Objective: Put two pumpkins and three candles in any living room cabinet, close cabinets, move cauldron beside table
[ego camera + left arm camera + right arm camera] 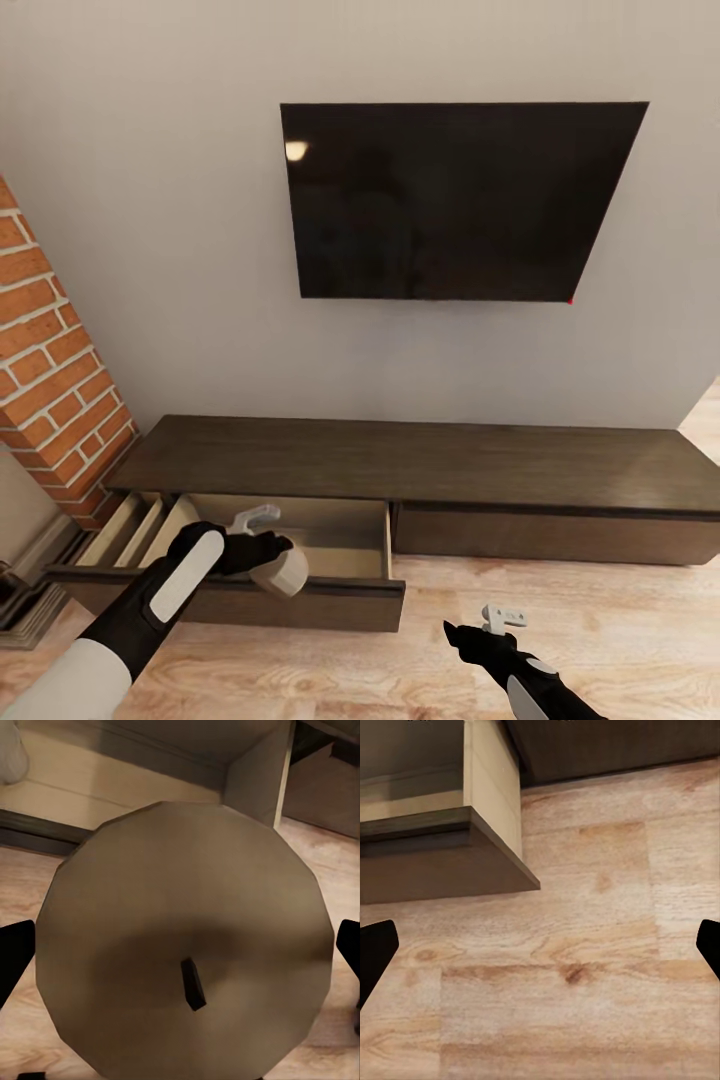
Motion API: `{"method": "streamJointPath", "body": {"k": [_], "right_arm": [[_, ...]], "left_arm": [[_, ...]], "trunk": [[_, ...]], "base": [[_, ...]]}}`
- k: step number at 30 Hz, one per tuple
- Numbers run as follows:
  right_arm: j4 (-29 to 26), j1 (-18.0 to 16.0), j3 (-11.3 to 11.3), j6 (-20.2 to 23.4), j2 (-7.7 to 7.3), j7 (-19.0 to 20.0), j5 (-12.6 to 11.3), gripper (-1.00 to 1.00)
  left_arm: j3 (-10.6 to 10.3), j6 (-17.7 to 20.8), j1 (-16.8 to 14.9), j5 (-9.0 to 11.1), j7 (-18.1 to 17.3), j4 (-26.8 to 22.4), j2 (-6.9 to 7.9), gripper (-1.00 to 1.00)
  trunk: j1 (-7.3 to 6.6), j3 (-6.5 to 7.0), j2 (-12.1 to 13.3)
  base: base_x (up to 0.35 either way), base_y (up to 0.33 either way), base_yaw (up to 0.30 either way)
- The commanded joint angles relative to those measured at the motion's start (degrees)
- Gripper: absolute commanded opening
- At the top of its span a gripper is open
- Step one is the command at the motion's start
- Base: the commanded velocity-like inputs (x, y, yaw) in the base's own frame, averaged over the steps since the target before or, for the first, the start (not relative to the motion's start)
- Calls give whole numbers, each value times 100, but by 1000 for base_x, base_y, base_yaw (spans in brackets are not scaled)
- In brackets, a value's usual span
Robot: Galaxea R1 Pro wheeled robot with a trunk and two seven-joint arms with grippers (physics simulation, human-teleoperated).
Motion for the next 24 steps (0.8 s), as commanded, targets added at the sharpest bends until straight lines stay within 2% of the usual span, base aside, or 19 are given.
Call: {"method": "streamJointPath", "body": {"k": [1,10,24], "right_arm": [[-9,-3,24,16,-6,0,-45,100],[-10,-3,21,14,-11,-8,-47,100],[-5,0,23,14,-6,-8,-48,100]], "left_arm": [[-11,5,-4,63,53,-19,3,-100],[-104,-48,-4,64,42,-31,-57,-100],[-126,-57,-4,64,55,-4,-62,-100]], "trunk": [[0,-6,-3],[0,-6,-3],[0,-6,-3]], "base": [[0,0,0],[28,-1,0],[295,-77,0]]}}
